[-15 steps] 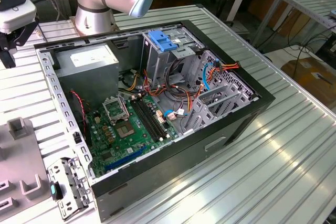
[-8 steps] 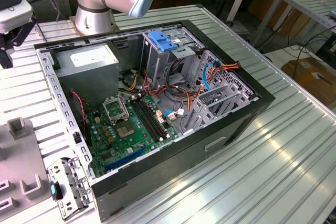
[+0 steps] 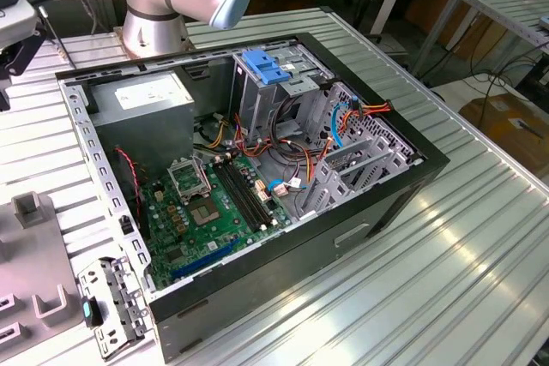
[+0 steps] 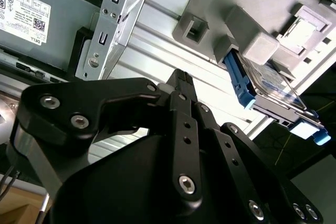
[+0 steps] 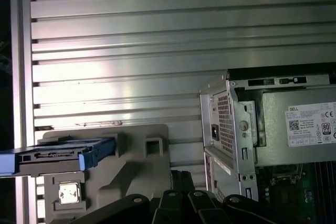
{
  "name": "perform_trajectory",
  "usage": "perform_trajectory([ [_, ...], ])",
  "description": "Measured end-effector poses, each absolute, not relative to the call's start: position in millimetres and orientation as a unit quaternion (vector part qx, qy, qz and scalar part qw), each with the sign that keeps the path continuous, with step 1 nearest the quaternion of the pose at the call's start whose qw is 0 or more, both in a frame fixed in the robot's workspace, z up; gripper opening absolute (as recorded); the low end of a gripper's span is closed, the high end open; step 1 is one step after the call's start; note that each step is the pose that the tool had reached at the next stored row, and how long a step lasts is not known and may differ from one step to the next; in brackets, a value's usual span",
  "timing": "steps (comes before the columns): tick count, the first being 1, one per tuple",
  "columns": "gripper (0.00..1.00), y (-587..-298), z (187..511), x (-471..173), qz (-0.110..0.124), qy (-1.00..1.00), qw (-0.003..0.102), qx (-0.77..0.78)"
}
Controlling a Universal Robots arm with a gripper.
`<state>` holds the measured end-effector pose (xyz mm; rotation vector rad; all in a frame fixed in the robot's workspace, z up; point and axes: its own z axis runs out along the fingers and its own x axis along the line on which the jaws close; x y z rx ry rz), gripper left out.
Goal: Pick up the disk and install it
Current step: 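Reach for the disk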
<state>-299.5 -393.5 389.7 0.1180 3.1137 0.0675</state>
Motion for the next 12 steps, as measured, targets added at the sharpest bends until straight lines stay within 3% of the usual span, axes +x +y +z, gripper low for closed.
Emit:
perform_trajectory([
  [12,0.11,-386,389,-321,0.022,0.999,0.013,0.038],
])
